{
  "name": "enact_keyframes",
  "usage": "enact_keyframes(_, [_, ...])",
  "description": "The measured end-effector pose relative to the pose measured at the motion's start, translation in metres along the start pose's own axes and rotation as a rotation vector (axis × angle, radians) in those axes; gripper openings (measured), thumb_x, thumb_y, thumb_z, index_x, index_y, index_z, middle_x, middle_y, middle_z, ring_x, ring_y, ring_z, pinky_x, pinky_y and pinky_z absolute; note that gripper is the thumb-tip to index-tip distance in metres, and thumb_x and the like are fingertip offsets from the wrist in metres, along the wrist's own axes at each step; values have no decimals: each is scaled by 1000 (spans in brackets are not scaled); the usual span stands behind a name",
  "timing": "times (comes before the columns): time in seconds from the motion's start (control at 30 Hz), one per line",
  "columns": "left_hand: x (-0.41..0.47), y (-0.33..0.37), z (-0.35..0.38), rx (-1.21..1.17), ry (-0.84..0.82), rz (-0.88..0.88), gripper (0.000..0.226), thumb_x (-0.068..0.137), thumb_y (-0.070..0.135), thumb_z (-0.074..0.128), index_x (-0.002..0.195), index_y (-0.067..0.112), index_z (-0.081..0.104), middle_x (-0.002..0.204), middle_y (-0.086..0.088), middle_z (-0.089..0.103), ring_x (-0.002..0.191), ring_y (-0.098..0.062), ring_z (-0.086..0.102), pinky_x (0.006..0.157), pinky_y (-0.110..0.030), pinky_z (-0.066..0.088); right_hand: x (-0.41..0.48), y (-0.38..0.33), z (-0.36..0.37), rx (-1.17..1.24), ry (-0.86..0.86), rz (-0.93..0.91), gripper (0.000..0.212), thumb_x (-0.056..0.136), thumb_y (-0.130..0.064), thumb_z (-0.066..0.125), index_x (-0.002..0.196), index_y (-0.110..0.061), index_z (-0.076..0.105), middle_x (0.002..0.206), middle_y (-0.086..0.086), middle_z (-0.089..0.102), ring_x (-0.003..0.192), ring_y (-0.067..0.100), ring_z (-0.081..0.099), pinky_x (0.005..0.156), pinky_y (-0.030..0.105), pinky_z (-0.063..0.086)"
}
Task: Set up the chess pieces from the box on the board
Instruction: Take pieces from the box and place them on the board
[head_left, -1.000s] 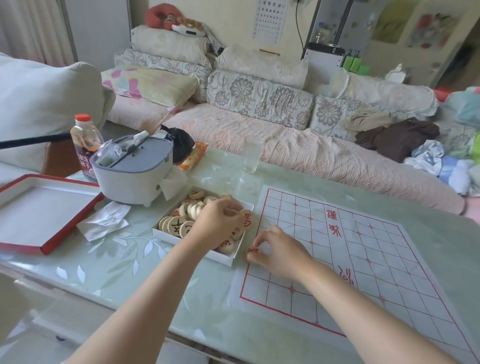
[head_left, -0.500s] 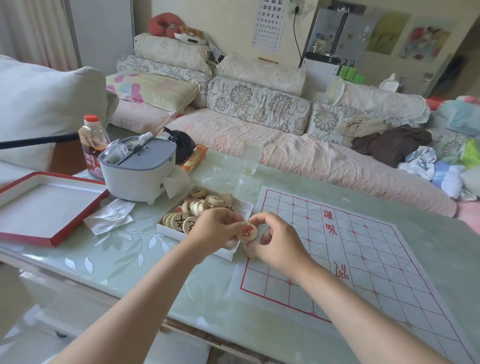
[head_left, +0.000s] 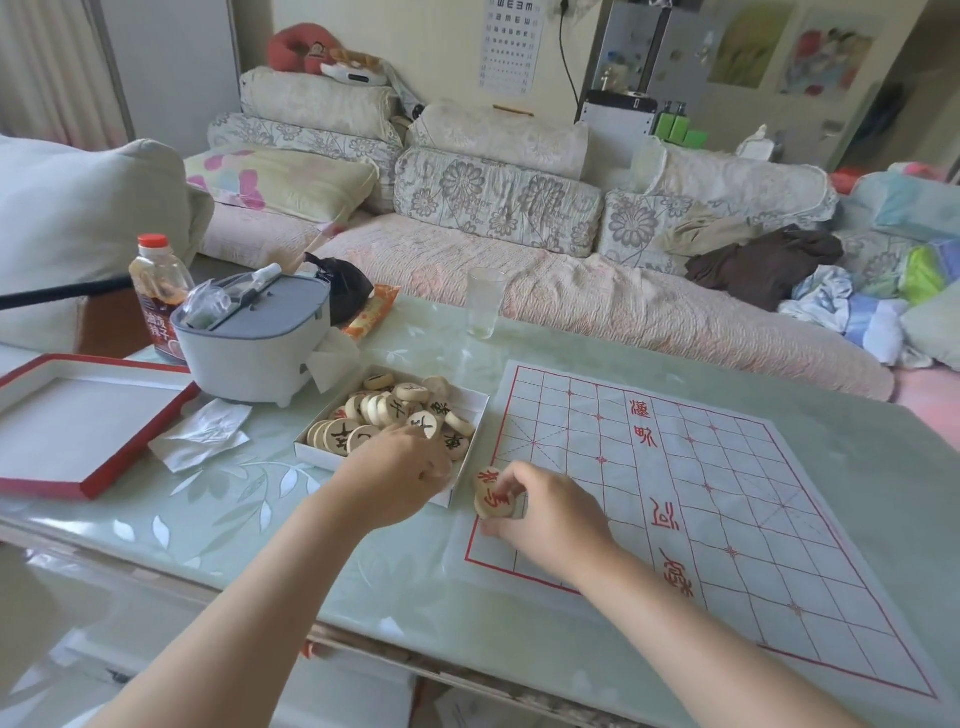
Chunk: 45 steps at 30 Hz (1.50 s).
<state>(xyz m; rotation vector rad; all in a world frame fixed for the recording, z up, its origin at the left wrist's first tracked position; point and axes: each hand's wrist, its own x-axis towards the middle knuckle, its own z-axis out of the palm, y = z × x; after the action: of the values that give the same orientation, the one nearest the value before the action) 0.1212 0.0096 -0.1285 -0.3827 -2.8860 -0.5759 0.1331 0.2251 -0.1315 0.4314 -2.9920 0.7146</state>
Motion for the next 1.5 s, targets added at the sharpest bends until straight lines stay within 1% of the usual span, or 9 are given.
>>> enact_keyframes(0.2, [-4,5,1,-15,-53,23,15,87,26,59,92,29,73,87,15,65,93,-11,53,82,-26,48,2,-5,17,-172,17,-117,37,78,-62,64,98,-31,56,101,-15,62,94,14,61,70,28,42])
enact_keyframes(0.33, [-1,0,-6,-139,-59,-29,15,90,23,59,95,27,73,83,14,64,80,-8,59,73,-21,50,10,-6,10,-187,-3,-102,37,84,-64,53,94,-30,62,99,-11,57,92,18,60,75,29,45])
enact_keyframes(0.57, [16,-29,-18,63,234,-133,25,86,24,58,109,33,66,115,5,59,106,-21,47,87,-33,43,61,-29,-5,-121,-10,-150,17,92,-33,55,103,-33,67,106,-13,61,98,16,59,73,29,44])
enact_keyframes(0.67, [19,-41,-17,153,177,-202,41,83,26,57,123,33,57,129,2,48,115,-24,41,95,-34,39,80,-42,4,-197,-112,-163,24,86,-39,61,108,-33,66,114,-8,60,107,19,58,78,31,44])
enact_keyframes(0.87, [21,-49,-10,46,115,-217,54,87,30,55,139,26,40,134,0,39,124,-23,37,103,-36,37,98,-59,21,-457,-169,-188,41,81,-63,57,92,-24,61,90,-3,52,98,24,60,66,29,36])
enact_keyframes(0.97, [21,-52,-11,34,101,-215,56,85,29,56,139,26,39,135,0,38,124,-23,36,103,-36,37,100,-61,25,-467,-161,-173,45,82,-66,54,96,-24,62,106,-1,62,107,24,60,69,29,36])
enact_keyframes(1.07, [22,-51,-13,44,118,-223,52,85,34,58,135,29,45,132,0,38,121,-23,33,101,-36,37,97,-61,24,-430,-206,-151,33,83,-62,55,88,-30,58,129,1,58,119,24,56,75,29,36])
enact_keyframes(1.27, [21,-49,-20,27,159,-206,30,88,29,54,117,35,60,115,5,46,109,-20,38,91,-31,38,93,-59,9,-281,-197,-67,33,70,-46,65,99,-33,56,108,-7,52,102,21,59,73,30,43])
enact_keyframes(1.5, [17,-43,-35,-440,281,-266,18,91,26,55,103,30,68,89,15,65,80,-4,60,66,-21,45,88,-68,-4,0,-77,-181,46,73,-41,72,116,-35,57,117,-9,52,104,15,59,86,34,50])
